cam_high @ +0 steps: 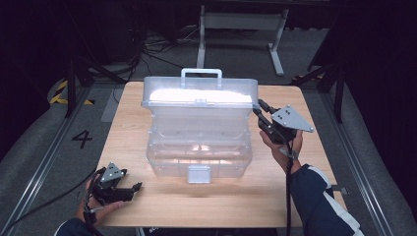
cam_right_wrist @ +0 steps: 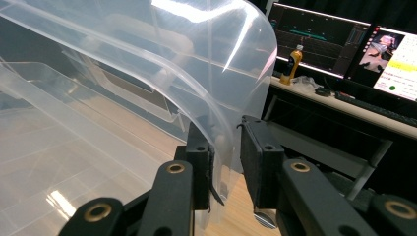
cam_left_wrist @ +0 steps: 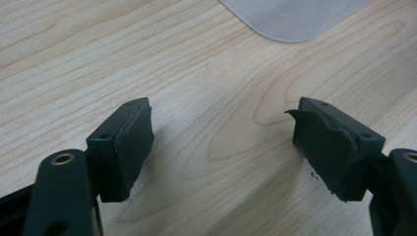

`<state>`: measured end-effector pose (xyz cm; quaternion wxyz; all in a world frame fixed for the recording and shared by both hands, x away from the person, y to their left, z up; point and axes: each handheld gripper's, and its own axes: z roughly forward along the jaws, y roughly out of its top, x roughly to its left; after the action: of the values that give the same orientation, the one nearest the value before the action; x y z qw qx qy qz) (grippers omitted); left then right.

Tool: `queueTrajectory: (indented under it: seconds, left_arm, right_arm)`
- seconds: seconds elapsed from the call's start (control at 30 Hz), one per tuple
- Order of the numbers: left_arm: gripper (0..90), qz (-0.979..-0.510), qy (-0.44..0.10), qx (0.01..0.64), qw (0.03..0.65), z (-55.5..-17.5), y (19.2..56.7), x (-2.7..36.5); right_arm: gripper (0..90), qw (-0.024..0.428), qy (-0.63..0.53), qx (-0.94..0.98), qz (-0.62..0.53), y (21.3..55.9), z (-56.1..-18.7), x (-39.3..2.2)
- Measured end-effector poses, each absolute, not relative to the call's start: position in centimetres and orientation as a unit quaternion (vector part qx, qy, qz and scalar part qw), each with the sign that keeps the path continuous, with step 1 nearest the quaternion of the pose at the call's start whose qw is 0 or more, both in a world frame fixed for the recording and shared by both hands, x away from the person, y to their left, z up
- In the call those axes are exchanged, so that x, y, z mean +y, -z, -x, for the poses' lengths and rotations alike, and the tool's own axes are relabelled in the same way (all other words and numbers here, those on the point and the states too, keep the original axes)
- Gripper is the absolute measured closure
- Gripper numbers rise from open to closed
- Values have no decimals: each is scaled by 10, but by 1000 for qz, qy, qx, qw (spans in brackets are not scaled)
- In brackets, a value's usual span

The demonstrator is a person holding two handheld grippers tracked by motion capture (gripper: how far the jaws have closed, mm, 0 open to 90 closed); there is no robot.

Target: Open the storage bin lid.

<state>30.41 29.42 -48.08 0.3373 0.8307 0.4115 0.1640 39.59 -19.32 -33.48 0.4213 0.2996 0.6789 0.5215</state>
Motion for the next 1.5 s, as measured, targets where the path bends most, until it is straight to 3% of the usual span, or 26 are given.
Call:
queueTrajectory:
  seconds: [0.47,1.5]
  left_arm:
    - [228,-829,-164,414,337,-304,481,294]
    - [227,-829,-163,415,338,-305,481,293]
  right_arm:
    - [808,437,-507,667,-327,325,-410,-186]
    - [852,409,-493,672,-371,301,-461,-181]
